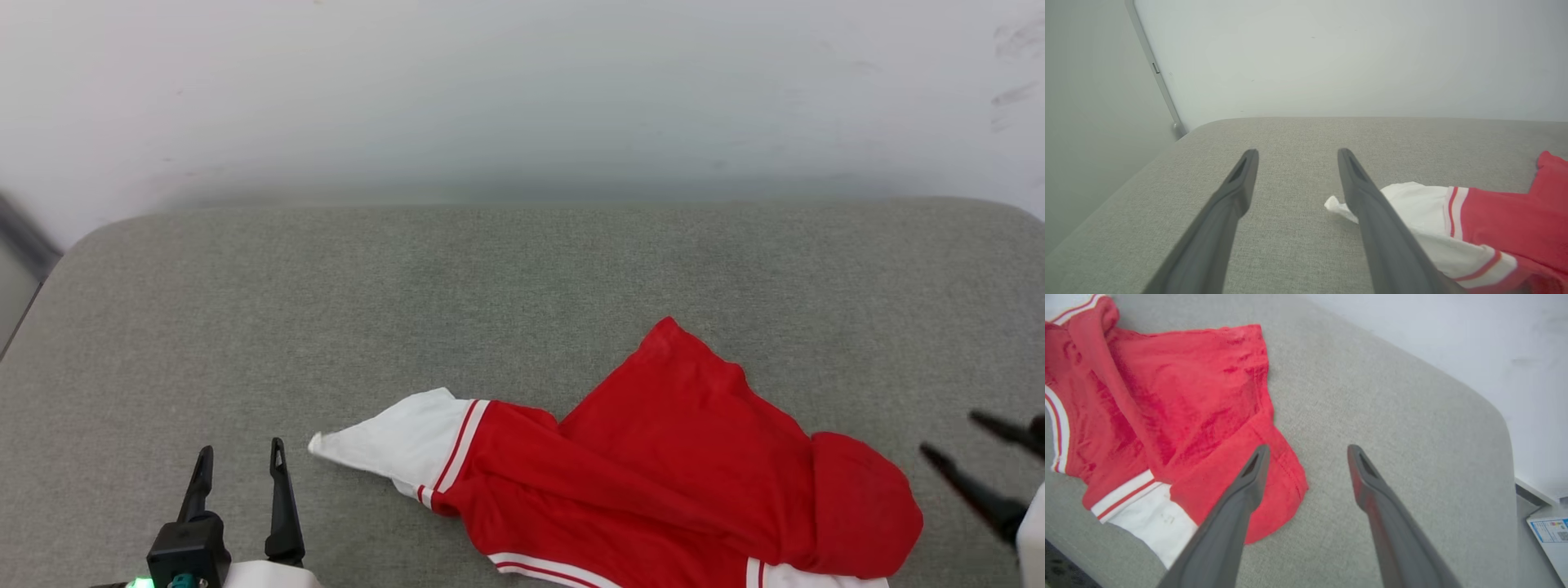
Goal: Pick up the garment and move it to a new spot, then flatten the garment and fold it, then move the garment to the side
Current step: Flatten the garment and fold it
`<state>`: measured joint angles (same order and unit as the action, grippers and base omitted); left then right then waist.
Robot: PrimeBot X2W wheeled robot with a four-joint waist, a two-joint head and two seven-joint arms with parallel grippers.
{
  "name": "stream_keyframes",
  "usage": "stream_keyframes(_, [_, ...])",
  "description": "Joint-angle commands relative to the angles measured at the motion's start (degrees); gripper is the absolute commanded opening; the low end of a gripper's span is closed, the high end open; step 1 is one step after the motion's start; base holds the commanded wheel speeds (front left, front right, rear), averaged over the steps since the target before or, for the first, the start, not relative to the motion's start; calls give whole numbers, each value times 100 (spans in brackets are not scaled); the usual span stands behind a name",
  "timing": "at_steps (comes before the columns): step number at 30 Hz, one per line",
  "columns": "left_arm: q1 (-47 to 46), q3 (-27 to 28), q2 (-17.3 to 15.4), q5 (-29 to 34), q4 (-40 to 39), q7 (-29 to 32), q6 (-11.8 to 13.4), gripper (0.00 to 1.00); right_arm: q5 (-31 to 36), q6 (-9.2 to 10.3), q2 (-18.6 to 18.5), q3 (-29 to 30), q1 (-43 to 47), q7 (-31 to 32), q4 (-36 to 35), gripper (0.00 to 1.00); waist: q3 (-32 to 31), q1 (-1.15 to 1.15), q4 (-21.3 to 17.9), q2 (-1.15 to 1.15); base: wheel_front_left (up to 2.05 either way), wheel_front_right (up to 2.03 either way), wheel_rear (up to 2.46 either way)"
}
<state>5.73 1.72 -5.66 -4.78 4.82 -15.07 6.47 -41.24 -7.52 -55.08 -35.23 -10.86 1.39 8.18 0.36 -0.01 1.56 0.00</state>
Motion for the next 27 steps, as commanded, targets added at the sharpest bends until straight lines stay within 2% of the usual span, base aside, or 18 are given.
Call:
stream_keyframes(1, [58,4,10,18,-27,-14,-25,100,32,5,-36,109,32,38,-91,100,5,1,-2,0,0,0,0])
stream_keyframes(5, [-8,-5,31,61,-54,-14,-45,100,232,5,-144,850,-147,562,-791,100,79,1,23,0,0,0,0])
stream_keyframes(9, [-170,-40,49,98,-62,-14,-80,100,172,5,-113,1042,-566,1340,-1395,100,230,1,98,0,0,0,0])
stream_keyframes(13, [-309,-61,60,122,-68,-14,-127,100,-10,5,-268,584,-1202,2504,-1682,100,428,1,211,0,0,0,0])
stream_keyframes(16, [-445,-95,87,150,-71,-14,-135,100,-229,5,-359,53,-1673,3572,-1645,100,612,1,333,0,0,0,0])
stream_keyframes(19, [-577,-142,119,152,-95,-14,-149,100,-364,5,-215,-426,-2159,4337,-1513,100,818,1,447,0,0,0,0])
stream_keyframes(22, [-711,-189,154,149,-124,-14,-162,100,-323,5,35,-814,-2578,4703,-1203,100,1034,1,542,0,0,0,0])
stream_keyframes(27, [-938,-237,182,146,-164,-14,-177,100,-240,5,499,-1358,-3087,4737,-369,100,1392,1,691,0,0,0,0])
